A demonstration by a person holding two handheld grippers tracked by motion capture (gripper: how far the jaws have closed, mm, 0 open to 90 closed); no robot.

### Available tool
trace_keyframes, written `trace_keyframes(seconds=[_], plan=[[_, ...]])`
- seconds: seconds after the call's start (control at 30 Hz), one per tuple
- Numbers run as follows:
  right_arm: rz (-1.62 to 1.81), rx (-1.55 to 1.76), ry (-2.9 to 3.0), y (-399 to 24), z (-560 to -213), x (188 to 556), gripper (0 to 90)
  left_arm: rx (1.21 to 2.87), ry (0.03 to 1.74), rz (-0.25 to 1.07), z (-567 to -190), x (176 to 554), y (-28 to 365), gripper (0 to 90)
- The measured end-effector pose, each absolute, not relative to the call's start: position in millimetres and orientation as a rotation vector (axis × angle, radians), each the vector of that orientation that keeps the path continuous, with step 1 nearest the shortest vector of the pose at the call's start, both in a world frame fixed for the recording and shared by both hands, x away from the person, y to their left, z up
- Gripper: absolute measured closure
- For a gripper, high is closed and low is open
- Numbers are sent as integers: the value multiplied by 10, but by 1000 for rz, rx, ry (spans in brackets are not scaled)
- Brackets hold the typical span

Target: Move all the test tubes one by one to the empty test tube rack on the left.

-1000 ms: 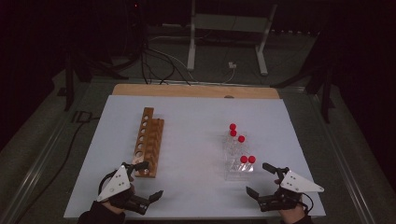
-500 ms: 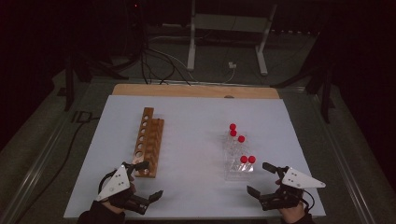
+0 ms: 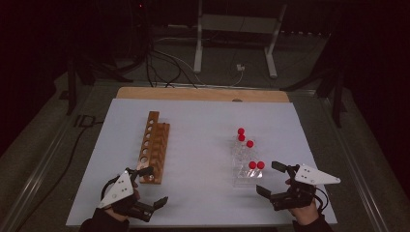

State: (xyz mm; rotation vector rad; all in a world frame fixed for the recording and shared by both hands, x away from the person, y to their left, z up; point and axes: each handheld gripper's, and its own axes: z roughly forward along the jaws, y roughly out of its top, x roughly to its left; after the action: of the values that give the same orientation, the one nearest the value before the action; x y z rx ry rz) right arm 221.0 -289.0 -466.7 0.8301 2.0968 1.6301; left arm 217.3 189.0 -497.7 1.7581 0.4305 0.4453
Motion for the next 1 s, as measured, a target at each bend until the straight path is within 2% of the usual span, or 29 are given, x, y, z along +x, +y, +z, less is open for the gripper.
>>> trace_keyframes(seconds=[0.37, 0.43, 0.53, 0.6, 0.7, 0.73, 0.77, 0.8, 0.83, 0.9, 0.93, 0.97, 1.0], plan=[[1578, 835, 2127, -2900, -4640, 2394, 0, 1758, 429, 441, -4982, 2175, 1886, 4], [1556, 864, 2167, -2910, -4686, 2452, 69, 1757, 428, 440, -4981, 2174, 1886, 4], [1529, 909, 2217, -2930, -4745, 2517, 88, 1758, 427, 439, -4981, 2175, 1891, 4], [1518, 933, 2232, -2942, -4775, 2543, 165, 1757, 427, 439, -4981, 2175, 1892, 4], [1488, 948, 2250, -2944, -4790, 2556, 176, 1756, 427, 438, -4980, 2176, 1894, 4], [1471, 952, 2264, -2952, -4797, 2563, 232, 1756, 428, 439, -4981, 2176, 1893, 4], [1471, 952, 2264, -2952, -4797, 2563, 232, 1756, 427, 438, -4982, 2177, 1894, 4], [1449, 962, 2266, -2957, -4802, 2569, 289, 1757, 427, 436, -4982, 2178, 1893, 4], [1449, 962, 2266, -2957, -4802, 2569, 289, 1759, 427, 436, -4983, 2177, 1892, 4], [1432, 958, 2276, -2966, -4812, 2576, 388, 1761, 426, 432, -4985, 2175, 1888, 4], [1432, 958, 2276, -2966, -4812, 2576, 388, 1762, 424, 433, -4985, 2175, 1886, 4], [1421, 958, 2285, -2967, -4813, 2579, 459, 1762, 424, 431, -4985, 2176, 1886, 4], [1412, 958, 2288, -2962, -4814, 2581, 478, 1761, 425, 431, -4985, 2176, 1886, 4]])
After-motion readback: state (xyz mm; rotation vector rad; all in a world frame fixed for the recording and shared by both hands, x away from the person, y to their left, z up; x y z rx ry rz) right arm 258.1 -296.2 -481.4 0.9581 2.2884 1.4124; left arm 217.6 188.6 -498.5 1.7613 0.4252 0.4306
